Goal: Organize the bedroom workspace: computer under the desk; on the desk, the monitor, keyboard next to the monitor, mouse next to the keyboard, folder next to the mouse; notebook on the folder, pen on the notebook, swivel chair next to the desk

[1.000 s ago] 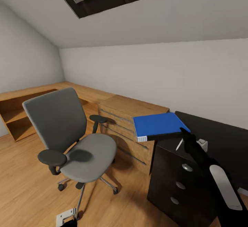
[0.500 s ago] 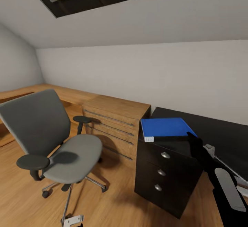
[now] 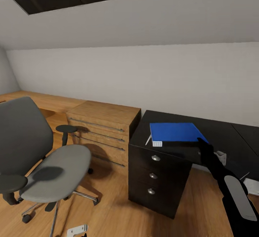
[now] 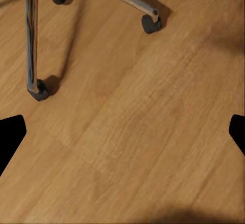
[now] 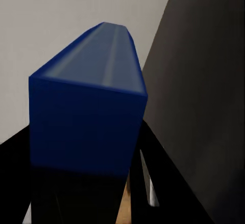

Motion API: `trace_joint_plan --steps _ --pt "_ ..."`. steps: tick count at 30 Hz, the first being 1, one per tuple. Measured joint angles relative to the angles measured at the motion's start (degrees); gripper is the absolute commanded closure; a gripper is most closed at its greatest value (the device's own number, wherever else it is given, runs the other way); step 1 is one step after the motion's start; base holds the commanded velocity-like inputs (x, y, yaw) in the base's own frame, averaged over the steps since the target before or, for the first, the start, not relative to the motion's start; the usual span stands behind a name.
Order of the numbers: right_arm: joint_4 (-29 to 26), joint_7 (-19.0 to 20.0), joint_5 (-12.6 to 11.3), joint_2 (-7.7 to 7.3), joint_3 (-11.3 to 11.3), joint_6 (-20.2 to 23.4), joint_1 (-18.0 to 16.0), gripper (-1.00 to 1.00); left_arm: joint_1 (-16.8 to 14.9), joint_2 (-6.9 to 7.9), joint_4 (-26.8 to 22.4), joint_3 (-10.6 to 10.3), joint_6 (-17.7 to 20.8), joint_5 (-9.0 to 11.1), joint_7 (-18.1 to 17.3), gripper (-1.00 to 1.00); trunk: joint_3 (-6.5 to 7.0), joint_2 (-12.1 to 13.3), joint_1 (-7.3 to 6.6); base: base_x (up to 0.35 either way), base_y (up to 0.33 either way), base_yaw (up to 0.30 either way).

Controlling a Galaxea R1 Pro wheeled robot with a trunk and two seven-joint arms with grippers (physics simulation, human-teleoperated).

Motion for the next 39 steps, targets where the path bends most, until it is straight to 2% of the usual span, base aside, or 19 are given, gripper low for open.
trace_joint_plan --steps 6,11,15,17,20,27,31,39 --pt "0.6 0.0 0.0 -0.13 0.0 -2.0 0.0 1.00 0.0 0.00 0.0 -0.1 0.0 0.0 0.0 -1.00 0.00 0.0 0.00 0.000 0.000 -0.297" --pt "4.8 0.0 -0.1 -0.23 -0.3 -5.0 -0.1 1.00 0.0 -0.38 0.1 -1.9 0.0 0.1 0.0 -1.00 0.00 0.0 0.00 0.000 0.000 -0.298" --pt "5.5 -0.1 -0.2 -0.03 -0.8 -11.3 -0.1 1.00 0.0 -0.69 0.3 -2.4 0.0 0.2 0.0 -1.00 0.00 0.0 0.00 0.000 0.000 -0.298" --pt "5.8 -0.2 -0.1 0.11 -0.9 -17.6 -0.1 1.00 0.0 -0.76 0.3 -2.4 0.0 0.2 0.0 -1.00 0.00 0.0 0.00 0.000 0.000 -0.297" --pt "5.9 -0.2 -0.2 0.15 -0.8 -23.0 -0.1 1.00 0.0 -0.78 0.3 -2.4 0.0 0.2 0.0 -1.00 0.00 0.0 0.00 0.000 0.000 -0.292" --pt "6.5 -0.1 -0.6 0.47 -0.4 -33.0 -0.1 1.00 0.0 -0.79 0.5 -2.4 0.0 0.2 0.0 -1.00 0.00 0.0 0.00 0.000 0.000 -0.282" --pt "9.2 0.2 -0.7 1.21 -0.3 -38.8 -0.2 1.00 0.0 -0.87 0.5 -2.5 0.0 0.2 0.0 -1.00 0.00 0.0 0.00 0.000 0.000 -0.273" --pt "13.1 0.2 -0.7 1.37 -0.2 -41.2 -0.5 1.00 0.0 -1.64 0.6 -2.4 0.0 0.1 0.0 -1.00 0.00 0.0 0.00 0.000 0.000 -0.271"
